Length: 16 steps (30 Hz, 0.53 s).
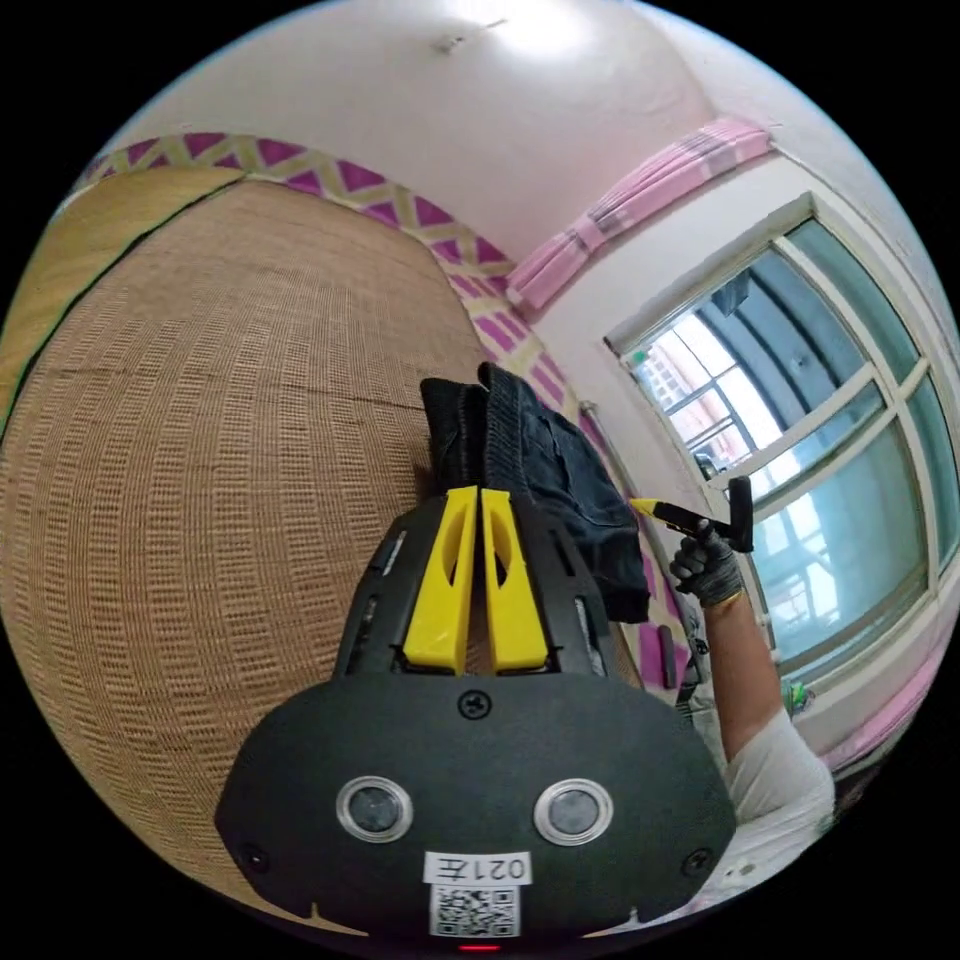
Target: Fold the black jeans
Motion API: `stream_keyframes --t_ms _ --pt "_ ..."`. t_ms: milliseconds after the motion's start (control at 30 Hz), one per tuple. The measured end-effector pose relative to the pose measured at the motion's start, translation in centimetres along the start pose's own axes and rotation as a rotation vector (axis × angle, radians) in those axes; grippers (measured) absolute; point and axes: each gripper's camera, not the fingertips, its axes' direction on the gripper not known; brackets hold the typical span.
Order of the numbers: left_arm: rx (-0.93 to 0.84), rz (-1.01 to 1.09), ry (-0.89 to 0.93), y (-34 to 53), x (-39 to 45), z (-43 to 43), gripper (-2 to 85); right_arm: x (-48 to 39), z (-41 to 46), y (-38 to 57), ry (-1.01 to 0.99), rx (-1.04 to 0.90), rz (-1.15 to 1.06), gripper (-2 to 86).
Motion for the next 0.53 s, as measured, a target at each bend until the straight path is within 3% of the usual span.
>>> stream_keyframes --t_ms 233,533 --pt "0.035 0.256 -0.114 14.9 3.2 -11.0 -0.6 -17.1 1.3 8.2 -0.035 0.075 -0.422 13.4" --pt "0.04 0.188 -0.468 31.5 2.7 -21.9 -0.7 -45.0 14.7 16.7 -0.187 -0.081 -0.932 12.4"
